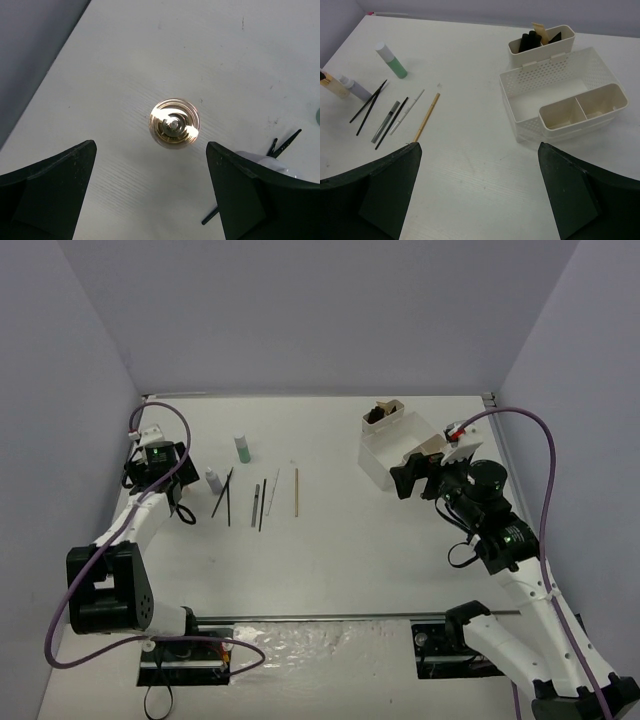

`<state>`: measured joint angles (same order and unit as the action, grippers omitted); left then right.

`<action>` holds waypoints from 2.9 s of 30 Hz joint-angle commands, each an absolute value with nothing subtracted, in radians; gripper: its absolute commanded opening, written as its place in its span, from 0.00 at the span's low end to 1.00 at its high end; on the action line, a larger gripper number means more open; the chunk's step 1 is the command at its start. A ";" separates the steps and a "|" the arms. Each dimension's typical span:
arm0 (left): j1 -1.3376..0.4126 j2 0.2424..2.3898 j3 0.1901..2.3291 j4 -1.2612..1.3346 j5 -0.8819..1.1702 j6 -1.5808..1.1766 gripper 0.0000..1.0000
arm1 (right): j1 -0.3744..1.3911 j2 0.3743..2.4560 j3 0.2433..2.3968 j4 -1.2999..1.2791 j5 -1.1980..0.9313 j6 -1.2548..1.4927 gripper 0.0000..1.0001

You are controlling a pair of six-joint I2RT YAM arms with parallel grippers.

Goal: Organize the makeup

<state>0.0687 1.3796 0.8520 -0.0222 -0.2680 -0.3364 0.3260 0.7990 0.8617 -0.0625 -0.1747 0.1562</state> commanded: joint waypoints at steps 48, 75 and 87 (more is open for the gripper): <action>-0.589 1.372 1.267 -0.134 -0.100 -0.229 0.00 | 0.321 0.733 0.881 -0.039 -0.183 0.194 1.00; -0.813 1.791 1.210 0.252 -0.068 -0.224 0.18 | 0.321 0.751 0.845 -0.069 -0.160 0.213 1.00; -0.813 1.759 1.207 0.232 -0.080 -0.233 0.75 | 0.321 0.774 0.870 -0.086 -0.173 0.216 1.00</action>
<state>-0.8150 1.8364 1.1837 0.1772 -0.0615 -0.2247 0.3260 0.7534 0.8413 -0.1324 -0.1719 0.2092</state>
